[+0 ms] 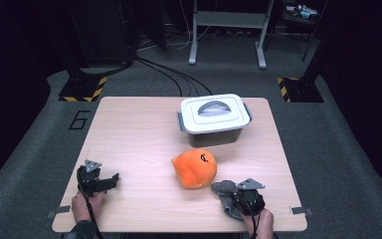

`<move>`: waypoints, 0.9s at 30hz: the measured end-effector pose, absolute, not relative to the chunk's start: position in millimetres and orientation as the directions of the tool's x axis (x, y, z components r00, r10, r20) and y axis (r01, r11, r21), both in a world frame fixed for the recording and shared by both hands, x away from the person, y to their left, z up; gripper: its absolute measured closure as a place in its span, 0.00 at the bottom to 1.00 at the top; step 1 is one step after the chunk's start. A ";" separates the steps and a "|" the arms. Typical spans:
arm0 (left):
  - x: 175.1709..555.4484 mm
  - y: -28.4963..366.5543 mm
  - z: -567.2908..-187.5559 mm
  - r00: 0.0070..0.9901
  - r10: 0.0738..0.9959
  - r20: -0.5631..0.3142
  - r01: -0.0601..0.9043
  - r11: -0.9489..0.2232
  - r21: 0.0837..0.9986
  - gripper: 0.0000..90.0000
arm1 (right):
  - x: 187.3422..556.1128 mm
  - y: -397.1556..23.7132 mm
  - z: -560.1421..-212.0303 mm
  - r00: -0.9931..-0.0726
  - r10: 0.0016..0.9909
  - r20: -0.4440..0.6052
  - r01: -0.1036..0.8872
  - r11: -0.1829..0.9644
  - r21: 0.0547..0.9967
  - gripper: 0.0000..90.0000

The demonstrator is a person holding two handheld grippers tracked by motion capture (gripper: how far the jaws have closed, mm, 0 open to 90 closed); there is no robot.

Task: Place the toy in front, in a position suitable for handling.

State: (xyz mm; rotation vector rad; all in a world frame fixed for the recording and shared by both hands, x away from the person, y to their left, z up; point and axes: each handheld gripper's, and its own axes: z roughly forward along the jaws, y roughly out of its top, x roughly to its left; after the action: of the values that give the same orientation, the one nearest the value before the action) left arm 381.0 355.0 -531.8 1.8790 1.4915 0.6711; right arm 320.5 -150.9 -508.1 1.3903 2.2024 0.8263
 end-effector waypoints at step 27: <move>380.9 355.6 -530.9 0.232 0.973 0.000 0.656 -0.156 0.739 0.13 | 336.9 -191.9 -465.3 -0.351 0.935 -0.055 0.618 0.276 0.737 0.81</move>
State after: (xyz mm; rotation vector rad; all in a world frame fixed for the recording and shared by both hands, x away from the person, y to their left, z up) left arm 380.9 355.6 -530.9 1.8901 1.4928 0.6579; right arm 336.9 -191.9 -465.3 1.3930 2.0646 0.8625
